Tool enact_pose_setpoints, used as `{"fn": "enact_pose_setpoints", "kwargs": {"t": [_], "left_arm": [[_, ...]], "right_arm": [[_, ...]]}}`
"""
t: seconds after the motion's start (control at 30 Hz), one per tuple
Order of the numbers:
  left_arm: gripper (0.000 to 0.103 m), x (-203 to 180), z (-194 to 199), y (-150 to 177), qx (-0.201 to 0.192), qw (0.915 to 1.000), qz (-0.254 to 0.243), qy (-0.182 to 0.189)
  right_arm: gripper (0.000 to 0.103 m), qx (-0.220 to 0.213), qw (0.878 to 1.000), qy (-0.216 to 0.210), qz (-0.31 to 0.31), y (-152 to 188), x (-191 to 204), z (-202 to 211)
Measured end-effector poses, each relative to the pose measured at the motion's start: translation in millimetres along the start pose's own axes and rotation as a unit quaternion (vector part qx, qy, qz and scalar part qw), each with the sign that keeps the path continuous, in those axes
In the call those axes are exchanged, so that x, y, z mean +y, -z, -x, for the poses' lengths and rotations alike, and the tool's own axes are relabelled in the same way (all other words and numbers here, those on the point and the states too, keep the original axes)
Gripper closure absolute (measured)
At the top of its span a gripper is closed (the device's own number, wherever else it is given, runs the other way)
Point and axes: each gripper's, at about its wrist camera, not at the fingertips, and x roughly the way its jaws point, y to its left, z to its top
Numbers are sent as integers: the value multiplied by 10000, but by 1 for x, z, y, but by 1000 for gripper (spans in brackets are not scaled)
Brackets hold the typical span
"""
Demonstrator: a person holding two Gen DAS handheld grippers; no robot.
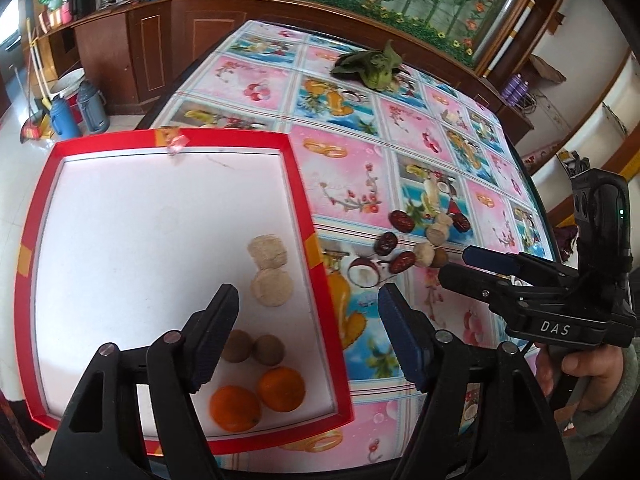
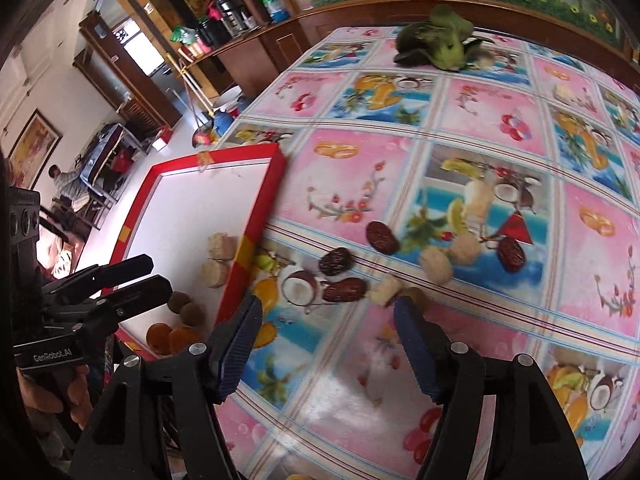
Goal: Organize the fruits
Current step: 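Withdraw both open grippers from the tray back toward the fruit, then move left gripper to a red date while right gripper approaches another red date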
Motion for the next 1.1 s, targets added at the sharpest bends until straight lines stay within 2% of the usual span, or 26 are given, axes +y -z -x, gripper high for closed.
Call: {"fn": "enact_pose_setpoints", "kwargs": {"t": [0.6, 1.1], "left_arm": [[31, -55, -28, -8, 248, 9978, -459, 405], [31, -83, -44, -14, 356, 9963, -598, 495]], "right_arm": [[33, -128, 9978, 366, -544, 17, -50, 24], [33, -128, 9964, 435, -714, 21, -76, 32]]}}
